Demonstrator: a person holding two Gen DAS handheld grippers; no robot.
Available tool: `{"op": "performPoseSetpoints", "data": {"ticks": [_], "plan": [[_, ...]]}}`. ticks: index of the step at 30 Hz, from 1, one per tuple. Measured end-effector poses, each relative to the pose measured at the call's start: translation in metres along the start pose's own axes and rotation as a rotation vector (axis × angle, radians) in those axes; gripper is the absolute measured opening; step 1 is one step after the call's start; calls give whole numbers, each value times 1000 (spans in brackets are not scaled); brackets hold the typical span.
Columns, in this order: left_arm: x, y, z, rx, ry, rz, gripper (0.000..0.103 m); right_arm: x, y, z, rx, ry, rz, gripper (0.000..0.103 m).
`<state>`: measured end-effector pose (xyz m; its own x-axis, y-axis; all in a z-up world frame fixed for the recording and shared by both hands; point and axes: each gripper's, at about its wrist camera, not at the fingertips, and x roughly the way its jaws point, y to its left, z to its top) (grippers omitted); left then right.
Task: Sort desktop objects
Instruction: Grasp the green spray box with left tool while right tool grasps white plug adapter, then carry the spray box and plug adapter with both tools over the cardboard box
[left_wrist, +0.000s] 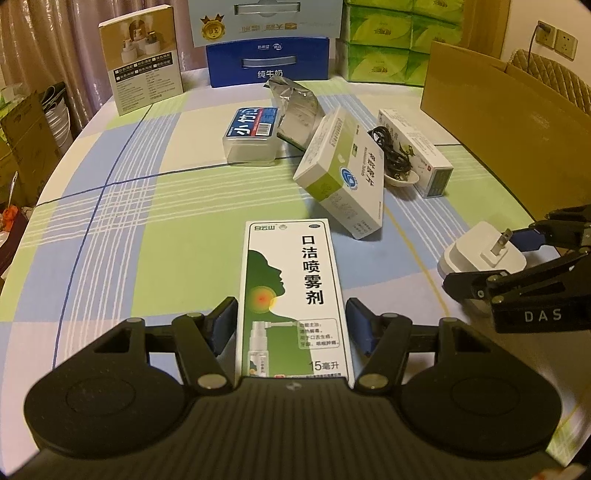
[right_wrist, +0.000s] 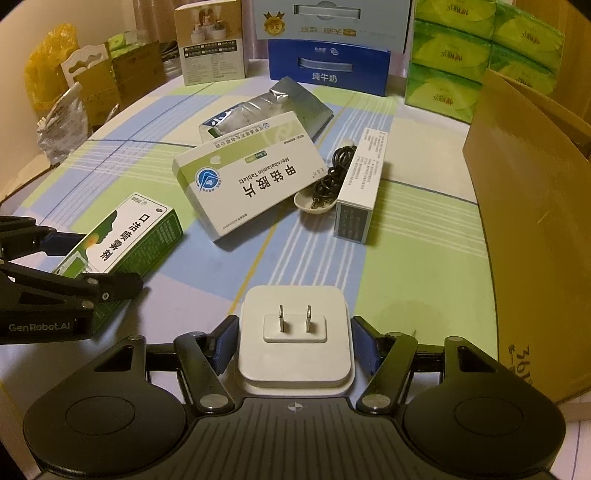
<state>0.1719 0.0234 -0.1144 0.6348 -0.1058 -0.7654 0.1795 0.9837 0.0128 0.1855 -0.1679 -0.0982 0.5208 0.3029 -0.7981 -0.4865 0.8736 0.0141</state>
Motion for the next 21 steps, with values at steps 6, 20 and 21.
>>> {"op": "performPoseSetpoints", "data": {"ticks": [6, 20, 21], "plan": [[3, -1, 1, 2, 7, 6, 52, 0, 0, 0, -2, -1, 0, 62], [-5, 3, 3, -60, -2, -21, 51, -12, -3, 4, 50, -80, -6, 61], [-5, 3, 3, -63, -2, -19, 51, -14, -3, 4, 52, -87, -4, 61]]}}
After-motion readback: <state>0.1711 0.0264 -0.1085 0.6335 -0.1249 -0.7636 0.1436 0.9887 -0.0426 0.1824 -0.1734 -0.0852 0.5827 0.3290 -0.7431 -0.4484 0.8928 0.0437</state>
